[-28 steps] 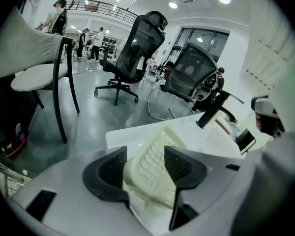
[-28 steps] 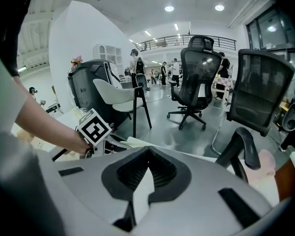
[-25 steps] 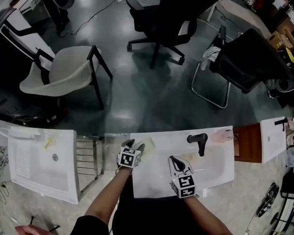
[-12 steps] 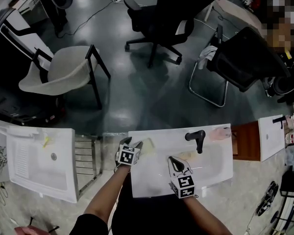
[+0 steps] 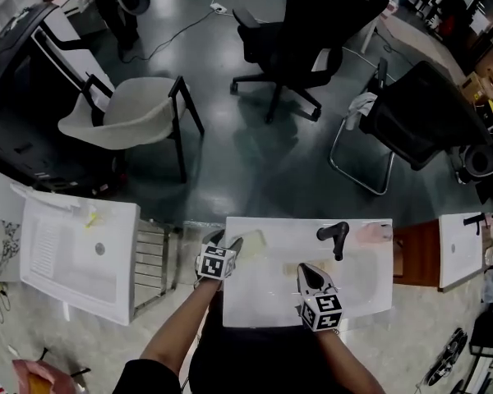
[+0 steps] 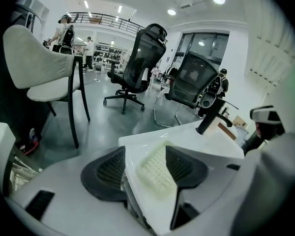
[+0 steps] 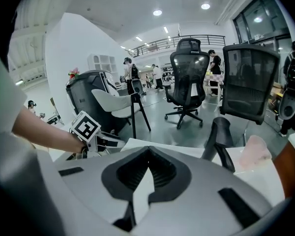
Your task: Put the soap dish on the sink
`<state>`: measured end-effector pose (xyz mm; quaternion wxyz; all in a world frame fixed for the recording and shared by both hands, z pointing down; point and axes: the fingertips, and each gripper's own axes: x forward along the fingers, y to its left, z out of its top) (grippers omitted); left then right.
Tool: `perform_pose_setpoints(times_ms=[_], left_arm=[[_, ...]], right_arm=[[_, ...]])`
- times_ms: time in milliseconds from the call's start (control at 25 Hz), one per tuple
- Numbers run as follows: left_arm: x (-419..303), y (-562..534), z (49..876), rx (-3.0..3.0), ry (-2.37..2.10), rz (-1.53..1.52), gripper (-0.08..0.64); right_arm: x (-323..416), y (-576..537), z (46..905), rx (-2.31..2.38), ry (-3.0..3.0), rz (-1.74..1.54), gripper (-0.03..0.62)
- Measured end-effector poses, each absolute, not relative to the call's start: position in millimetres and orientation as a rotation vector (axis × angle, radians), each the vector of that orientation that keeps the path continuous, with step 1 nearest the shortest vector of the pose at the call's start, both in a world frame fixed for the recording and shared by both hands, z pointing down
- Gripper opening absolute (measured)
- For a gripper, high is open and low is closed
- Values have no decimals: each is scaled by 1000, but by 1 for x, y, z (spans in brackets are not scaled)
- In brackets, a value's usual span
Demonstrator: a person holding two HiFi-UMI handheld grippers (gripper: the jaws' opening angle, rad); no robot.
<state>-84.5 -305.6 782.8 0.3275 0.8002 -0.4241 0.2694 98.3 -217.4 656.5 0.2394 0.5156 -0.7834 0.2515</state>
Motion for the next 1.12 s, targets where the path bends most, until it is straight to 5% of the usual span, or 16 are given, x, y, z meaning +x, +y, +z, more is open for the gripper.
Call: perform_pose_setpoints(times_ms=[920, 1120], left_arm=[[8, -182, 584, 2193, -1432, 253, 232], [41, -163, 566, 2221, -1458, 175, 165]], right_arm=[[198, -205, 589, 1380, -2454, 627, -2], [217, -194, 613, 1349, -2461, 667, -2]])
